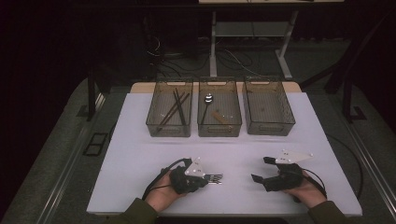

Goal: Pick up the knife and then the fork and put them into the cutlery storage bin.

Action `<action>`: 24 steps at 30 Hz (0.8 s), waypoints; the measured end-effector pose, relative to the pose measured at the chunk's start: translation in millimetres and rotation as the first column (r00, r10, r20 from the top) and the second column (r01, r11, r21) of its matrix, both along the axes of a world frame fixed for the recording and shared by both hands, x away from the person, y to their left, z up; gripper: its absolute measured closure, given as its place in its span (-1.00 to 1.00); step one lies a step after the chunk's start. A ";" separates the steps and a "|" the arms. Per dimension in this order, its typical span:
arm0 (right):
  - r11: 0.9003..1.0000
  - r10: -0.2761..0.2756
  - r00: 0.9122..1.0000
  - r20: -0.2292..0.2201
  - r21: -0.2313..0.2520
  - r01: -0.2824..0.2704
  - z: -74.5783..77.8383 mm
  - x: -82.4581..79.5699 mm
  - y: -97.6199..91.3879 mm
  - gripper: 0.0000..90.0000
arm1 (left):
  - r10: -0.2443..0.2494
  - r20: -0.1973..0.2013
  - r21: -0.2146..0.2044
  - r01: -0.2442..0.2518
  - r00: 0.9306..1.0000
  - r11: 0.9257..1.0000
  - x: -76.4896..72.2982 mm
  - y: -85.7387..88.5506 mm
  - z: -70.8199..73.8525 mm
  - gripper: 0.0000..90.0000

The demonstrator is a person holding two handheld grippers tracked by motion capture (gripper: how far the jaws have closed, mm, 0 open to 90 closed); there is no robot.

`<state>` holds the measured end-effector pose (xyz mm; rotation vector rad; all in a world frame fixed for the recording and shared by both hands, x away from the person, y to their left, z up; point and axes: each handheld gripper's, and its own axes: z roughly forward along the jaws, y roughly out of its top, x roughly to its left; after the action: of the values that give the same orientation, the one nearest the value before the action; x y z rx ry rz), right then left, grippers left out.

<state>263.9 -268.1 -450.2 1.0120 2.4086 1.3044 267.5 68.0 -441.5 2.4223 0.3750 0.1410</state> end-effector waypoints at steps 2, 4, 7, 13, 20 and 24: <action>1.000 0.001 1.000 -0.002 -0.001 -0.001 -0.2 0.1 0.2 -0.67 | 0.018 0.008 -0.005 -0.017 1.000 1.000 3.8 -3.1 -0.5 1.00; 1.000 0.001 1.000 -0.003 0.002 -0.001 0.0 0.2 0.0 -0.67 | 0.030 0.015 -0.009 -0.030 0.999 1.000 8.8 -5.8 -0.9 1.00; 1.000 0.002 1.000 -0.003 0.003 -0.002 0.1 0.2 -0.3 -0.67 | 0.042 0.019 -0.005 -0.042 0.999 0.999 16.1 -9.3 -0.9 1.00; 1.000 0.003 1.000 -0.002 0.009 -0.003 0.4 0.1 -0.5 -0.67 | 0.088 0.026 -0.009 -0.088 0.996 0.996 30.5 -15.6 -1.2 1.00; 1.000 0.008 1.000 -0.001 0.010 -0.008 0.3 0.0 -0.4 -0.67 | 0.136 0.014 -0.026 -0.136 0.991 0.990 42.5 -17.5 -2.1 1.00; 1.000 0.009 1.000 0.000 0.017 -0.009 0.6 -0.3 -0.4 -0.67 | 0.134 -0.012 -0.067 -0.134 0.991 0.989 42.7 -8.4 4.9 0.99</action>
<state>263.6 -268.5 -449.6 1.0076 2.4090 1.3293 310.2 59.6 -436.6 2.3311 0.5378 0.1761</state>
